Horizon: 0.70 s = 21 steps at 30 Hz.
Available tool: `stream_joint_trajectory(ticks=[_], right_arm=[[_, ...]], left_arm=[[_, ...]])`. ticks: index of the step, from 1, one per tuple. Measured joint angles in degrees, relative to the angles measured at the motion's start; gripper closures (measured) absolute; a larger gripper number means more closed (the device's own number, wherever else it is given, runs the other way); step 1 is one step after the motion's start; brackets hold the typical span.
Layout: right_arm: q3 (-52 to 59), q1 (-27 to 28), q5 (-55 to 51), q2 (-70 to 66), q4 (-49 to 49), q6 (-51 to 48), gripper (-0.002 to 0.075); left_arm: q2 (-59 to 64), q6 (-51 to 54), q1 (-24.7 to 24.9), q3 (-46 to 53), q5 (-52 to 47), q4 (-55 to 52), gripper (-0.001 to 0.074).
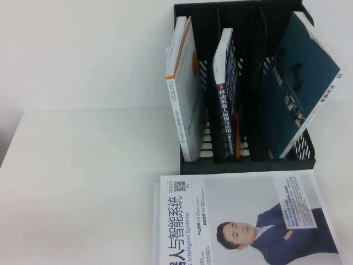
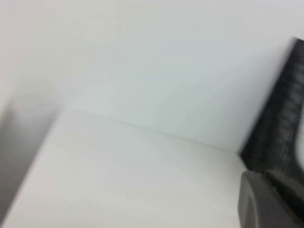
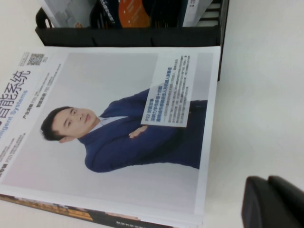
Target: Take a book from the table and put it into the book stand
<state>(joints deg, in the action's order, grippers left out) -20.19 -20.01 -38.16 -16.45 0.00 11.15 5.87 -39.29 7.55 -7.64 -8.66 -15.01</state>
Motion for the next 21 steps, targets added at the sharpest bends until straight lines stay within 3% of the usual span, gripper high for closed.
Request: stream_joint_trajectory(ticks=[6,21], right_arm=[[0.0,0.0,0.0,0.0,0.0,0.0,0.0729],[0.1,0.0,0.0,0.0,0.0,0.0,0.0729]], left_arm=[[-6.3,2.0,-5.3,5.3,-5.1,2.4,0.0737],[-6.5,8.0,-6.0,8.8,-9.2,3.8,0.0737]])
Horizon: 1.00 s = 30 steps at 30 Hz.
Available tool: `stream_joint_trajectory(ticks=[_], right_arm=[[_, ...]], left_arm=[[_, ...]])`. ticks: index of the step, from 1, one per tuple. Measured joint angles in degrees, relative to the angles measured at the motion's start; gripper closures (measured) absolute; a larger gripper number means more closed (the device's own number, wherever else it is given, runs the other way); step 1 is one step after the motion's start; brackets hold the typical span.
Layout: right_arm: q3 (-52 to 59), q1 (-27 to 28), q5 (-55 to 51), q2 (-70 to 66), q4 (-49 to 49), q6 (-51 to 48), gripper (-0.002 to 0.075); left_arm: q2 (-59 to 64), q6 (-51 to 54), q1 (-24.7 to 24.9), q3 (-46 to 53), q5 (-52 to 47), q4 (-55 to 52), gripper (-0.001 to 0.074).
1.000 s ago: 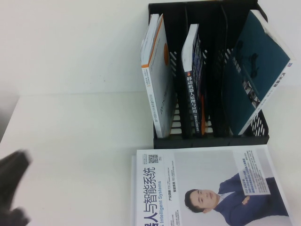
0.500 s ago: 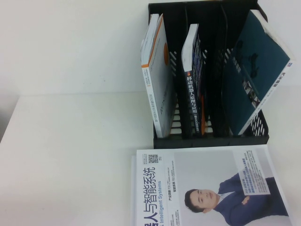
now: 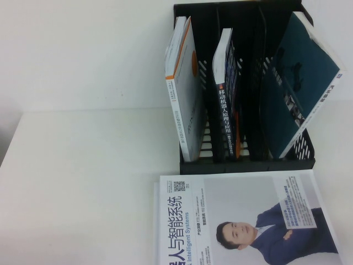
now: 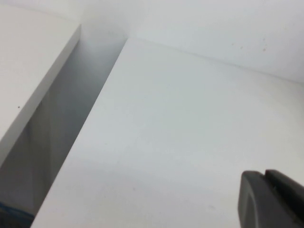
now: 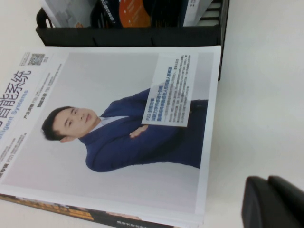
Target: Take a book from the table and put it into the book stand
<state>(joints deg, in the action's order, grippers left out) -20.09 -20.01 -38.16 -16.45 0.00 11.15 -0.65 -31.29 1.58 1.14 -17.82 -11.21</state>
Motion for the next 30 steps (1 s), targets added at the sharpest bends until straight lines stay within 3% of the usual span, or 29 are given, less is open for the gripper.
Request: stream_joint_trajectory(ticks=[21,30], right_arm=[[0.0,0.0,0.0,0.0,0.3,0.0,0.0729],[0.0,0.0,0.0,0.0,0.3,0.0,0.0729]], left_arm=[[0.0,1.3,0.0,0.0,-0.6,0.0,0.0737],[0.0,5.8,2.4,-0.1,-0.9,0.0,0.0737]])
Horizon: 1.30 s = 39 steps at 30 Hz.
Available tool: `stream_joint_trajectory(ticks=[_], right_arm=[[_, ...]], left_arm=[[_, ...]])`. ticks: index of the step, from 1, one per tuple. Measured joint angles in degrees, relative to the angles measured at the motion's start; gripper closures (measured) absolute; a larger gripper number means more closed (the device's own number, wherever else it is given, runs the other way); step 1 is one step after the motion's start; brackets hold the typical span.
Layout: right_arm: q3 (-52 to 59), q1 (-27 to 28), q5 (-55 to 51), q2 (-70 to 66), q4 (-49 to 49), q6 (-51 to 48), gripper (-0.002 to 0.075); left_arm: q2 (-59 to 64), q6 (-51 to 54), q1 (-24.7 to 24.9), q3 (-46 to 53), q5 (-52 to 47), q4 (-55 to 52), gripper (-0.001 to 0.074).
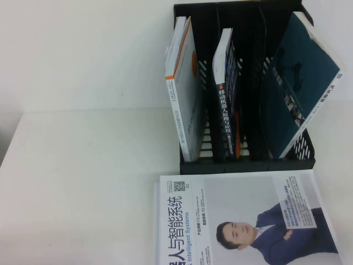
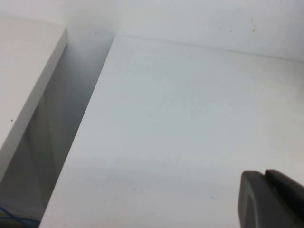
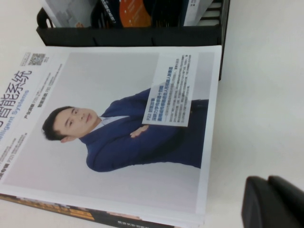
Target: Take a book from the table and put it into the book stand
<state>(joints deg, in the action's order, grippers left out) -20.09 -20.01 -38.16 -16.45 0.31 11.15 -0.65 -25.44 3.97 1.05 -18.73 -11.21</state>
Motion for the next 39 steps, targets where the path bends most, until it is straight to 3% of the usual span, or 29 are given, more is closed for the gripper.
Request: stream_joint_trajectory(ticks=[27,35,39], right_arm=[[2.3,0.6,2.9,1.9,-0.3,0.0,0.0729],[11.8,13.6,25.3,15.0,-2.2,-5.5,0.0729],[17.1,17.5,31.1,17.1,-2.2,-6.3,0.0729]], left_arm=[[0.0,1.2,0.0,0.0,-0.1,0.0,0.0737],[0.0,1.2,0.0,0.0,-0.1,0.0,0.0737],[0.0,1.2,0.0,-0.1,-0.3,0.0,0.0737]])
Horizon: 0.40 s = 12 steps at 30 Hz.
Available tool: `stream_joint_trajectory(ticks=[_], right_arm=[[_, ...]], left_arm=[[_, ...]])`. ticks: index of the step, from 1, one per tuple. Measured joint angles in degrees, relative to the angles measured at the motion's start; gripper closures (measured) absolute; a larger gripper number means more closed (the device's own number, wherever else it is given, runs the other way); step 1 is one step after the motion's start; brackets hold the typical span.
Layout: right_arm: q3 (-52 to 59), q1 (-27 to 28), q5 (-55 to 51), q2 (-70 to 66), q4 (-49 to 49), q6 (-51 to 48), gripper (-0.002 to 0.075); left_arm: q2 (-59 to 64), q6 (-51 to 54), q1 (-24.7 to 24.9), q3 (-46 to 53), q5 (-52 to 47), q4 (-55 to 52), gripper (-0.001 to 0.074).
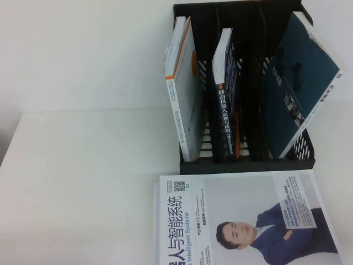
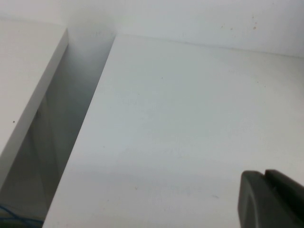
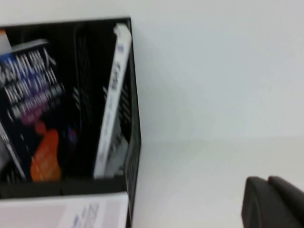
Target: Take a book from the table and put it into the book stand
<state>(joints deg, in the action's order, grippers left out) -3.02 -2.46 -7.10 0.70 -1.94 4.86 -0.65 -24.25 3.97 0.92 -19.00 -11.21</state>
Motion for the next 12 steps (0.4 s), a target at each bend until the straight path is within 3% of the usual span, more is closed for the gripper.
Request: stream_joint_trajectory(ticks=[3,12], right_arm=[[3.9,0.4,0.5,0.0,0.0,0.0,0.0729],[4.5,-0.6,-11.4,0.0,0.0,-0.2,0.0729]], left_arm=[[0.0,0.0,0.0,0.0,0.0,0.0,0.0737],[0.0,0.0,0.0,0.0,0.0,0.0,0.0737]])
